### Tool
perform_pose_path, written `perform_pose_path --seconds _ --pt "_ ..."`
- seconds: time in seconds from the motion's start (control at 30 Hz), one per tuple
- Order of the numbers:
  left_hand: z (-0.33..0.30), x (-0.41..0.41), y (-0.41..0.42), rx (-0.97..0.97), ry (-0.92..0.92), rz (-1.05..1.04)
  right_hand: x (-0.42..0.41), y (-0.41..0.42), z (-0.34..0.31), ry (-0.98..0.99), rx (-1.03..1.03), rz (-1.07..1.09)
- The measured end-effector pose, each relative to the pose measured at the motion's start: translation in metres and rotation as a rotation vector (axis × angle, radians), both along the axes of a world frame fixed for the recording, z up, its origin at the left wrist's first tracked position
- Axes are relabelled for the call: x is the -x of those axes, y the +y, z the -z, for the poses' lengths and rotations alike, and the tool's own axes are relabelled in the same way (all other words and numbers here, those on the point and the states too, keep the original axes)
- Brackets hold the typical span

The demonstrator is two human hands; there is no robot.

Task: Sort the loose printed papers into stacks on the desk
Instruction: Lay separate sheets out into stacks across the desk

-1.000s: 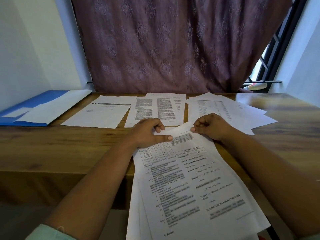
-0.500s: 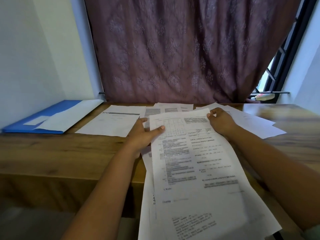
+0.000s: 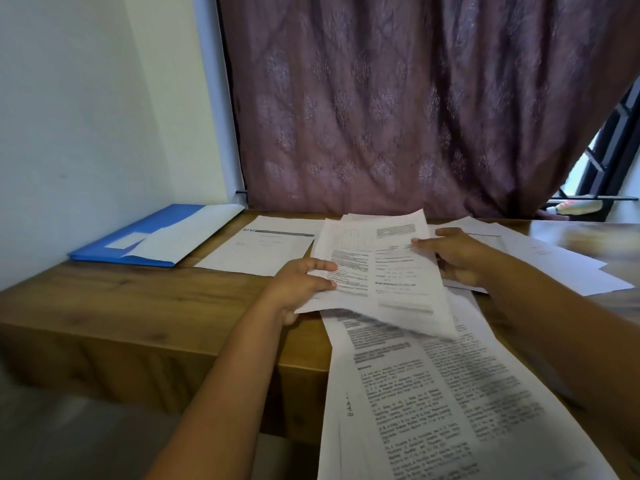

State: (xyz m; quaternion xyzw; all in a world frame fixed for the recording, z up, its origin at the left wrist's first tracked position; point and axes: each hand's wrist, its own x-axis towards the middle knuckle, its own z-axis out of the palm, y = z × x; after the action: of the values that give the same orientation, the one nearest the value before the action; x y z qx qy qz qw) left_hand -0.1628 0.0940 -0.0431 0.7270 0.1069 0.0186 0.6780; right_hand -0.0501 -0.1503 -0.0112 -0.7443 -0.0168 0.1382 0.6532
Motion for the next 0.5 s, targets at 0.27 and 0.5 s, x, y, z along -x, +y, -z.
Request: perform_pose_path --seconds 0.27,0.5 --pt "-0.018 -0.035 0.017 -0.021 0.011 -0.092 0.004 0.016 0.014 -0.219 0.338 -0.124" --pt "-0.014 -0.063 0.006 -0.759 -0.078 -0.197 -0.016 0.022 0.025 -0.463 0.720 -0.008"
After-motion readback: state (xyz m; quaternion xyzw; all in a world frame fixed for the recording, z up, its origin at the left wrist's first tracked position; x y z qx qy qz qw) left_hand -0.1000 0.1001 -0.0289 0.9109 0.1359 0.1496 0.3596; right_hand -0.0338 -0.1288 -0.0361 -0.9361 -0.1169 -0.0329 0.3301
